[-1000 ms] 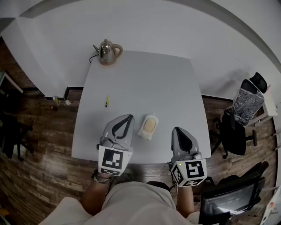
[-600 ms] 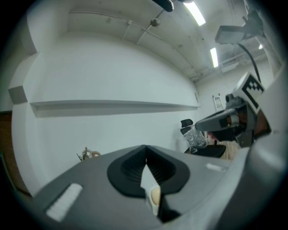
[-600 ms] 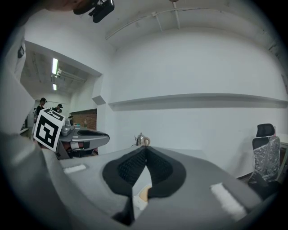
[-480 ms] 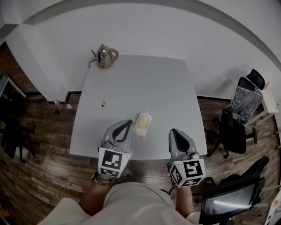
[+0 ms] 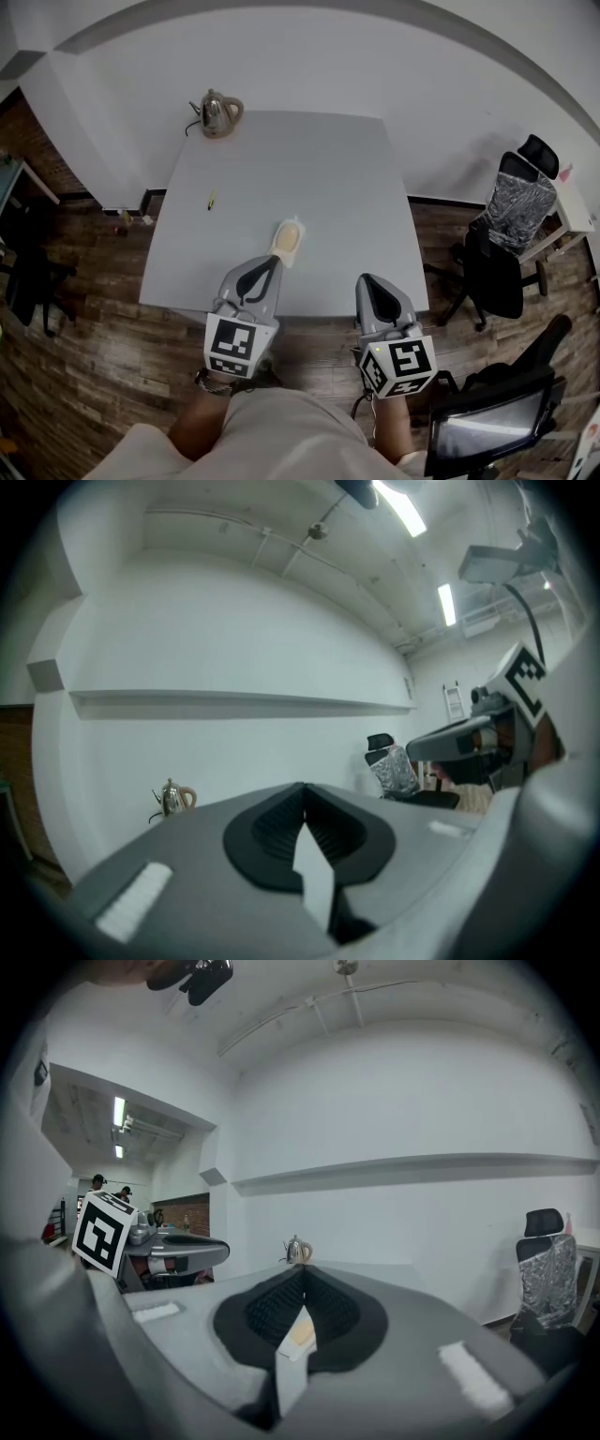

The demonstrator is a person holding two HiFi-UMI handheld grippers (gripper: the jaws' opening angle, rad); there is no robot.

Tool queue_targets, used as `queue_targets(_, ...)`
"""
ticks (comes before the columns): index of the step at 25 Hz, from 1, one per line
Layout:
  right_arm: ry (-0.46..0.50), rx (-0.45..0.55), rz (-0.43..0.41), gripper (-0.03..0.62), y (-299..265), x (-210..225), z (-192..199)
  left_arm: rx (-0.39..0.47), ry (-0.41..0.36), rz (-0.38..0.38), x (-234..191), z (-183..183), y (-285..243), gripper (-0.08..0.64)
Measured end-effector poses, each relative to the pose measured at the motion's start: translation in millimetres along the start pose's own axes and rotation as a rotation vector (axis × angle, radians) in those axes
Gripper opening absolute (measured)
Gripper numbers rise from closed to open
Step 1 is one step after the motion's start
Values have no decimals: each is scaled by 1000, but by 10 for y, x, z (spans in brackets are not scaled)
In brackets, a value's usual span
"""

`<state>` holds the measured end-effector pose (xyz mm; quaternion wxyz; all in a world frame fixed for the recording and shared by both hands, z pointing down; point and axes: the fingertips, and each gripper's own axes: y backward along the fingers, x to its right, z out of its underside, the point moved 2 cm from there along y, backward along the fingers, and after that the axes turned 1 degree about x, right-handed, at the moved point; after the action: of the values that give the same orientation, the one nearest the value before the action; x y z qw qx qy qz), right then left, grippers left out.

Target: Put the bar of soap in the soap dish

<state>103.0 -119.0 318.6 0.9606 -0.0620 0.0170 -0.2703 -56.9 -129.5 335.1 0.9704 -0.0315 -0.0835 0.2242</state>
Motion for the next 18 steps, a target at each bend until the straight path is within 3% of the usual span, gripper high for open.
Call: queue_targets(18,-14,-12,-33,2,872,-62,291,-12,11,-17,835,89,581,5)
